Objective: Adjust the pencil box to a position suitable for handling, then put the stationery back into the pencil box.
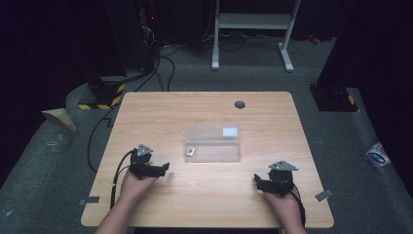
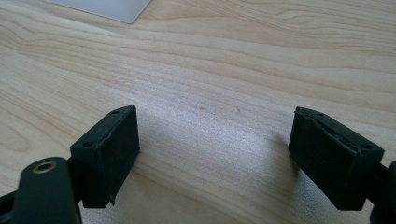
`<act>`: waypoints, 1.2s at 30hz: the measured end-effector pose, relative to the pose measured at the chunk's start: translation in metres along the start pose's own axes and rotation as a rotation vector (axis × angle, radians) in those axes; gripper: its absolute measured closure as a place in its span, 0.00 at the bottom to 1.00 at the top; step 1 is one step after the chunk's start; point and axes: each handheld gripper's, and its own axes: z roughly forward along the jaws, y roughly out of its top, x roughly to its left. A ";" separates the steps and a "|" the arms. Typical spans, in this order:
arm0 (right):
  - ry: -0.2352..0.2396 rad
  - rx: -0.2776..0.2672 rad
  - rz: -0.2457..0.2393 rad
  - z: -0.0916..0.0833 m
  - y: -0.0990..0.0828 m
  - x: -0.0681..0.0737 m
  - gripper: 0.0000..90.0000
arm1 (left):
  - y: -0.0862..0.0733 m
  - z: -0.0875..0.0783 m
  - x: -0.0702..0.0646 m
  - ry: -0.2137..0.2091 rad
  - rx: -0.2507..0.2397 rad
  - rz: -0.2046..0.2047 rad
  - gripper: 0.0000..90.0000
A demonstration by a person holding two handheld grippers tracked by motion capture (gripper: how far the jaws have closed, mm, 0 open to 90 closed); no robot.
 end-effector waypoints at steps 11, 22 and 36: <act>0.003 0.001 0.004 0.001 0.001 0.000 0.18 | -0.029 -0.014 0.010 0.049 0.042 0.054 0.01; 0.006 0.001 -0.002 0.001 0.001 -0.001 0.18 | -0.034 -0.015 0.008 0.050 0.006 0.052 0.01; 0.001 0.002 0.005 0.000 0.001 0.000 0.18 | -0.037 -0.018 0.005 0.048 -0.003 0.052 0.05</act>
